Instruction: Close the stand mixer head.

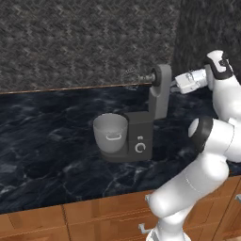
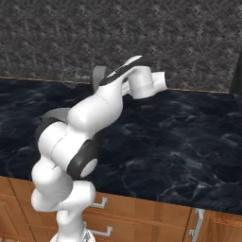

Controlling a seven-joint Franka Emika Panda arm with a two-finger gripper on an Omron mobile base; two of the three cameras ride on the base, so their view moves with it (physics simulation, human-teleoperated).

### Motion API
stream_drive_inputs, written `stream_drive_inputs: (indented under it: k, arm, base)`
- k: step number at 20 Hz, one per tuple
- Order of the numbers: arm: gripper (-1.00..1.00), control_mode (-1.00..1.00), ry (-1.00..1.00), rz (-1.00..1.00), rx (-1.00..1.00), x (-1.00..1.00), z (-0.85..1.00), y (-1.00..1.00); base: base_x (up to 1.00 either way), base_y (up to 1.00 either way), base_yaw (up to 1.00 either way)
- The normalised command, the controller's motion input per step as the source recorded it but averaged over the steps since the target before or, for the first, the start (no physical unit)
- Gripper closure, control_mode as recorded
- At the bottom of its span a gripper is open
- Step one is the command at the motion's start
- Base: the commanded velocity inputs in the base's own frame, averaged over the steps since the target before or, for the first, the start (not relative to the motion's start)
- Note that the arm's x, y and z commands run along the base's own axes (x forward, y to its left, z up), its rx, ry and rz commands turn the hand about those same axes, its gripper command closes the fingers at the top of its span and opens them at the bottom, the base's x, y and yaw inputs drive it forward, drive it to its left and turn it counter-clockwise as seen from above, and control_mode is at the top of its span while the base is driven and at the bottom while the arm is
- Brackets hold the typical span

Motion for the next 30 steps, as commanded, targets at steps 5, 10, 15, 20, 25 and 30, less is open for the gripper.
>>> stream_drive_inputs:
  k: [5, 10, 15, 20, 25, 30]
  arm:
    - [-1.0, -1.0, -0.21, 0.29, 0.1, 0.6, -0.05, 0.5]
    - [-1.0, -1.0, -0.22, 0.39, -0.02, 0.42, -0.39, 0.99]
    - [-1.0, -1.0, -0.17, 0.47, -0.13, 0.17, -0.73, 1.0]
    - [-1.0, -1.0, -0.12, 0.42, -0.22, 0.01, -0.33, 1.0]
    - [-1.0, -1.0, -0.27, 0.13, -0.18, -0.32, 0.25, 0.92]
    - [-1.0, -1.0, -0.26, 0.0, -0.09, -0.58, 0.09, 0.24]
  base:
    - [0.0, 0.0, 0.0]
    - [0.0, 0.0, 0.0]
    - [0.0, 0.0, 0.0]
    - [0.0, 0.0, 0.0]
    - [0.0, 0.0, 0.0]
    - [0.0, 0.0, 0.0]
